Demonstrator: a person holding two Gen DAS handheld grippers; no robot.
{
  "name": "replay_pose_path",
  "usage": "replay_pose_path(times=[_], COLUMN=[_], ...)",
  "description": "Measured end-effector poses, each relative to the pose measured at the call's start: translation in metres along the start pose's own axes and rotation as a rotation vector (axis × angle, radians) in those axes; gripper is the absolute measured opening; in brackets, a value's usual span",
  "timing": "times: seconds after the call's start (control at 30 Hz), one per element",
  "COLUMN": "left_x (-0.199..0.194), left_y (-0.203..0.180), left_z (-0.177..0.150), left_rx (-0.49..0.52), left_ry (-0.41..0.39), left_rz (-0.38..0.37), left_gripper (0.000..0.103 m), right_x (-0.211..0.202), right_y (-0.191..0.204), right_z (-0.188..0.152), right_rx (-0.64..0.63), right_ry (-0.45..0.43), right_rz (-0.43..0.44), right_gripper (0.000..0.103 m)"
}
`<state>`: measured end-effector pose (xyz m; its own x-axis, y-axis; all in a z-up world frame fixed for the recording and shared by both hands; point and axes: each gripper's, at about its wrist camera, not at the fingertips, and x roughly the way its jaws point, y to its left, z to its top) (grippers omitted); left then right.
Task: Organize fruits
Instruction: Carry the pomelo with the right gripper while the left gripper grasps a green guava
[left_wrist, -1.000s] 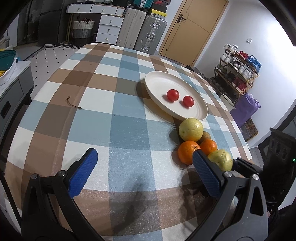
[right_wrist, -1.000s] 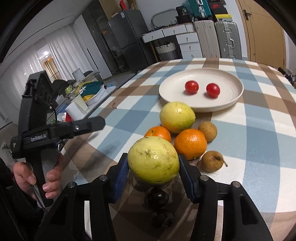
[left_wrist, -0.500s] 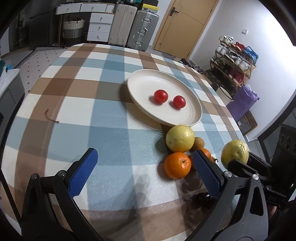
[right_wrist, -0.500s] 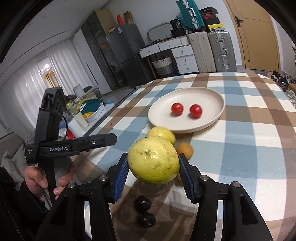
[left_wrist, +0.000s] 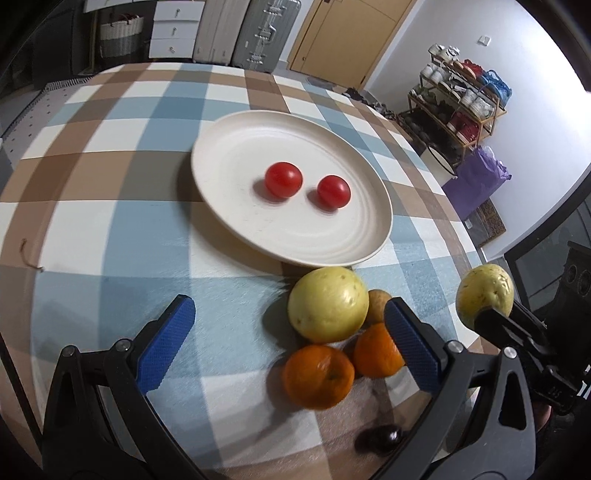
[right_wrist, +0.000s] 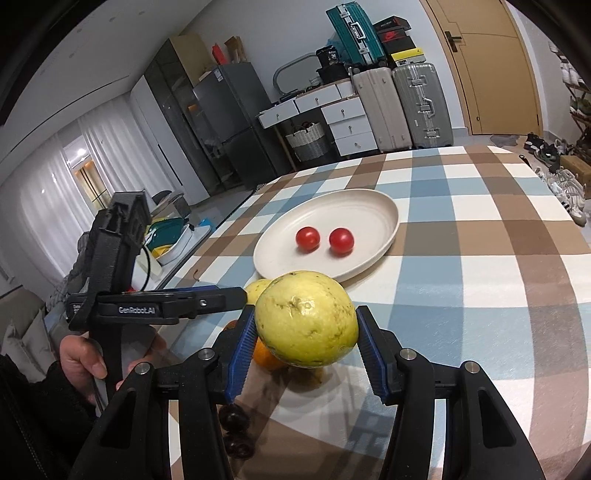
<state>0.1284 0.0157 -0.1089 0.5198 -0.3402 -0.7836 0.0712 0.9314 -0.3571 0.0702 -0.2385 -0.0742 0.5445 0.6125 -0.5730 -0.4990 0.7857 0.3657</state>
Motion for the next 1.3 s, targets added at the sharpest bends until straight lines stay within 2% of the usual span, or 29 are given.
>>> replay_pose_path(times=[0.3, 0.4, 0.47, 0.53, 0.63, 0.83, 1.3], left_x=[0.024, 0.03, 0.032, 0.033, 0.035, 0.036, 0.009], left_y=[-0.008, -0.008, -0.008, -0.008, -0.008, -0.006, -0.005], left_z=[0.012, 0.014, 0.015, 0.017, 0.015, 0.015, 0.022], left_rx=[0.012, 0.011, 0.004, 0.001, -0.011, -0.033, -0.03], left_ry=[0.05, 0.063, 0.073, 0.077, 0.102, 0.119, 0.086], left_rz=[-0.018, -0.04, -0.052, -0.044, -0.101, -0.15, -0.171], left_gripper=[0.102, 0.096, 0.084, 0.078, 0.048, 0.047, 0.047], right_x=[-0.002, -0.001, -0.001, -0.001, -0.001, -0.001, 0.006], right_y=[-0.013, -0.017, -0.017, -0.018, -0.018, -0.016, -0.005], right_z=[0.005, 0.006, 0.006, 0.005, 0.005, 0.007, 0.025], right_rx=[0.022, 0.029, 0.03, 0.031, 0.026, 0.023, -0.003], right_ry=[-0.016, -0.014, -0.014, -0.014, -0.014, -0.015, -0.023], right_rz=[-0.002, -0.003, -0.003, 0.0, -0.002, 0.005, 0.021], right_gripper=[0.053, 0.053, 0.053, 0.053, 0.053, 0.053, 0.054])
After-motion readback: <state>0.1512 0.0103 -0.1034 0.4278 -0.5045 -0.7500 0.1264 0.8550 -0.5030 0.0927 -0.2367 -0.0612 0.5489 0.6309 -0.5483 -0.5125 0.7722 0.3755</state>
